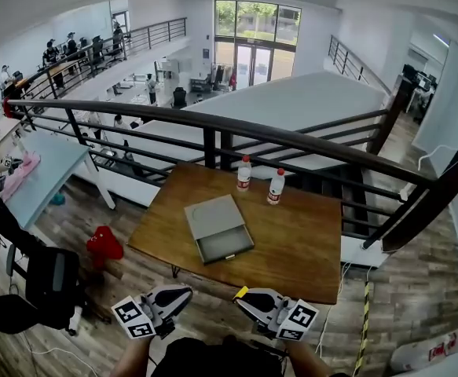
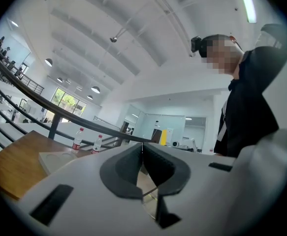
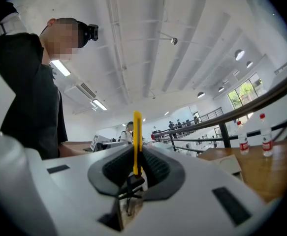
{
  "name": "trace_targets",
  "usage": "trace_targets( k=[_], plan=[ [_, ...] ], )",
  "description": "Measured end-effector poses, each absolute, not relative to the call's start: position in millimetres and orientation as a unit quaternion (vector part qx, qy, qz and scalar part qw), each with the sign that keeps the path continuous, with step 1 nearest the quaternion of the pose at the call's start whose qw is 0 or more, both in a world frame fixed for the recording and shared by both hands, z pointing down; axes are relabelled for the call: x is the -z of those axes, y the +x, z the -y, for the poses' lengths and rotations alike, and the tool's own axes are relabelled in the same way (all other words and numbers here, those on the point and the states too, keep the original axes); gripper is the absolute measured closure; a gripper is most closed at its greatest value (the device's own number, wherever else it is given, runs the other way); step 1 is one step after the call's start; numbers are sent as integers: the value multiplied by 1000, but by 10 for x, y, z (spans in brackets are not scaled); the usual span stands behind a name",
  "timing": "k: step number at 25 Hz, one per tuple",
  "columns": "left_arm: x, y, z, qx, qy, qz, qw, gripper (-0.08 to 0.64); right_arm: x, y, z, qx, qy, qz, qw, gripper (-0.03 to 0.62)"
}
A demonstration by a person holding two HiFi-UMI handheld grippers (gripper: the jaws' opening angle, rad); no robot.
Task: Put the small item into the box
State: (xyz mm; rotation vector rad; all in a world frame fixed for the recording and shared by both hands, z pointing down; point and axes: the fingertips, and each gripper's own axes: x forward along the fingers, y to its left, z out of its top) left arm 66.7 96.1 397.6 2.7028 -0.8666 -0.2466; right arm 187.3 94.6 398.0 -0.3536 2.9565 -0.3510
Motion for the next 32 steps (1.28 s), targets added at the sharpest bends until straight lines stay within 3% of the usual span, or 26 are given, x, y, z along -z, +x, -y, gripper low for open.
trace_targets(
  k=[20, 32],
  plan=[
    [-4220, 785, -196, 95, 938, 283, 175, 543, -4210, 2039, -190, 139, -168, -974, 69, 537],
    [-4628, 317, 905, 117, 928, 267, 233, 543, -4398, 1565, 977, 153, -208, -966, 7, 537]
  ],
)
